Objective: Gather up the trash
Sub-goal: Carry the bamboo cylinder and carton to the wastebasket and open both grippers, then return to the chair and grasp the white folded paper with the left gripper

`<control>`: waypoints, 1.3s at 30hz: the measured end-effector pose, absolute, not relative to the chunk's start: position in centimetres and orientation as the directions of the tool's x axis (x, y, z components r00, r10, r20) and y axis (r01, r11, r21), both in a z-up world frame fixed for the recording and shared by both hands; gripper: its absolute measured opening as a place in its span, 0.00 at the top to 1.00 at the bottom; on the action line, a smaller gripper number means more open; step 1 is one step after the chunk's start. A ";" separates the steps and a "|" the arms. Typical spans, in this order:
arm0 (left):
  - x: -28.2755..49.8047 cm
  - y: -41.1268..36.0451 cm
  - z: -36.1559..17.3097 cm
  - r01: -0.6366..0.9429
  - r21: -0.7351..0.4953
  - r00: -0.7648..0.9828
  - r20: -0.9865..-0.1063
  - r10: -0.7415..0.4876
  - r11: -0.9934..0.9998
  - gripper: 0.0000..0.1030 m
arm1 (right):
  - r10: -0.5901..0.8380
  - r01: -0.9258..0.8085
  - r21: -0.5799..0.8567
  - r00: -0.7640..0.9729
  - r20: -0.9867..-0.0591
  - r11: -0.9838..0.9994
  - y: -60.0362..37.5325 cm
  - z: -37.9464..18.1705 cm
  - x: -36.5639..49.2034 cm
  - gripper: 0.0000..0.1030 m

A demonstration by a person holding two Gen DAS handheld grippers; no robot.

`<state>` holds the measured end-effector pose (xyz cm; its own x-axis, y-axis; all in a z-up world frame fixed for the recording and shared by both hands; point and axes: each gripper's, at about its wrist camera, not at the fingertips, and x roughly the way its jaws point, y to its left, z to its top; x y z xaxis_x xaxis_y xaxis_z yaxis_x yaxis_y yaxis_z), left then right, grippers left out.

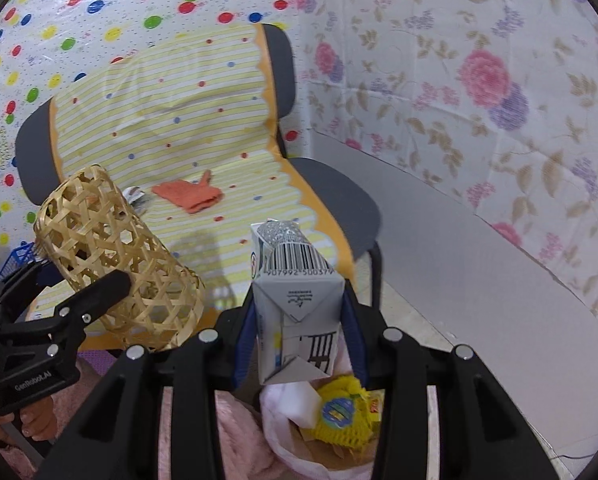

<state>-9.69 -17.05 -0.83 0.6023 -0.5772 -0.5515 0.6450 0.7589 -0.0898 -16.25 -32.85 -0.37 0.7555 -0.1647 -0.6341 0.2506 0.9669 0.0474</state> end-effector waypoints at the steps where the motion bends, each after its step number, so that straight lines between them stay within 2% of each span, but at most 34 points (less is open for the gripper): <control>1: -9.8 -17.6 -1.1 0.656 -0.091 0.590 -0.557 -0.584 0.749 0.30 | -0.178 0.266 0.043 0.748 -0.639 0.963 -33.2 -0.6 -16.7 0.63; 15: -9.8 -24.3 -3.7 0.752 -0.130 0.450 -0.614 -0.648 0.646 0.29 | -0.254 0.391 0.042 0.672 -0.696 0.919 -37.8 -3.6 -19.8 0.63; 17: -9.6 -25.1 -4.0 0.756 -0.129 0.442 -0.621 -0.647 0.641 0.25 | -0.251 0.400 0.052 0.666 -0.702 0.915 -38.3 -4.1 -19.7 0.63; 19: -9.3 -25.4 -4.2 0.759 -0.140 0.432 -0.624 -0.652 0.636 0.15 | -0.243 0.410 0.071 0.662 -0.709 0.910 -38.9 -4.8 -19.5 0.62; 20: -9.1 -25.4 -4.3 0.758 -0.147 0.427 -0.624 -0.654 0.635 0.14 | -0.238 0.413 0.080 0.660 -0.712 0.907 -39.1 -5.1 -19.5 0.62; 21: -9.0 -25.2 -4.4 0.755 -0.155 0.423 -0.626 -0.655 0.637 0.14 | -0.229 0.414 0.090 0.656 -0.719 0.906 -39.3 -5.4 -19.4 0.60; 22: -8.8 -25.0 -4.5 0.752 -0.161 0.422 -0.628 -0.654 0.640 0.14 | -0.222 0.416 0.097 0.653 -0.724 0.904 -39.4 -5.7 -19.3 0.53; 23: -8.7 -24.7 -4.5 0.744 -0.161 0.427 -0.632 -0.647 0.648 0.14 | -0.219 0.417 0.102 0.653 -0.725 0.903 -39.5 -5.9 -19.4 0.51; 32: -8.5 -20.7 -4.4 0.673 -0.115 0.501 -0.656 -0.565 0.731 0.14 | -0.223 0.395 0.087 0.673 -0.705 0.915 -38.7 -4.3 -19.7 0.51; 39: -9.0 -17.0 -2.4 0.612 -0.085 0.584 -0.622 -0.522 0.786 0.14 | -0.168 0.306 0.095 0.727 -0.666 0.947 -35.7 -1.6 -19.0 0.51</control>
